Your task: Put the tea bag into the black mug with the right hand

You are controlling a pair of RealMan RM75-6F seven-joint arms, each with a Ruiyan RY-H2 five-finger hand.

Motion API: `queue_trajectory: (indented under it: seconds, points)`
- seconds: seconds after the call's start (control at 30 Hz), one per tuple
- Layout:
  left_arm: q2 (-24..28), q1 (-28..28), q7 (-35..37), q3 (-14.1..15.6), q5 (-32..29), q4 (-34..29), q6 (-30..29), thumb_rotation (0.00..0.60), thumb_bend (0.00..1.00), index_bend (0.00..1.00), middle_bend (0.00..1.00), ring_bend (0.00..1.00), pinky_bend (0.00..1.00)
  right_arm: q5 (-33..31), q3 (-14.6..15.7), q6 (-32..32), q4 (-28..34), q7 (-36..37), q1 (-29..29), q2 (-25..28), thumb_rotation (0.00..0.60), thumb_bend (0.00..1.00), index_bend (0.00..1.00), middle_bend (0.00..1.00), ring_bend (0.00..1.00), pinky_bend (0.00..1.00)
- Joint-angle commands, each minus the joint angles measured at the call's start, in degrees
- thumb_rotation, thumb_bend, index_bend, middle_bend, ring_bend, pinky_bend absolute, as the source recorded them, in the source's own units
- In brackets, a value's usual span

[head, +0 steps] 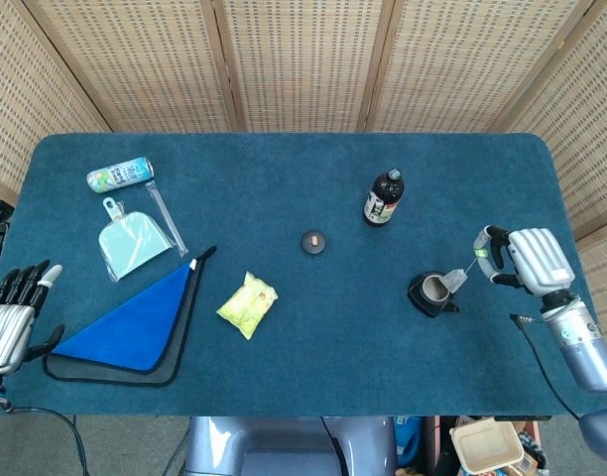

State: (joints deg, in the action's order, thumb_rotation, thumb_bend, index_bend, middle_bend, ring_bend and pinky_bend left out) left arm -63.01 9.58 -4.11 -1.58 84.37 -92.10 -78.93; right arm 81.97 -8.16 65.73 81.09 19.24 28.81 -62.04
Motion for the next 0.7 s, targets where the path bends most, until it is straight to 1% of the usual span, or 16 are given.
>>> queue_trajectory:
  seconds: [0.03, 0.3, 0.7]
  points:
    - [0.0, 0.0, 0.0, 0.0, 0.0, 0.0, 0.0, 0.6, 0.38, 0.0, 0.0, 0.0, 0.0, 0.1, 0.3, -0.3, -0.2, 0.0, -0.1, -0.5, 0.6, 0.56, 0.53, 0.84, 0.9, 0.92]
    - [0.0, -0.2, 0.2, 0.1, -0.1, 0.2, -0.1, 0.6, 0.38, 0.0, 0.0, 0.0, 0.0, 1.0, 0.4, -0.9, 0.0, -0.8, 0.4, -1.2, 0.6, 0.56, 0.53, 0.84, 0.9, 0.92]
    - [-0.4, -0.3, 1.1, 0.1, -0.5, 1.3, 0.2, 0.6, 0.38, 0.0, 0.0, 0.0, 0.0, 2.7, -0.1, -1.9, 3.7, -4.0, 2.2, -1.0, 0.6, 0.56, 0.53, 0.84, 0.9, 0.92]
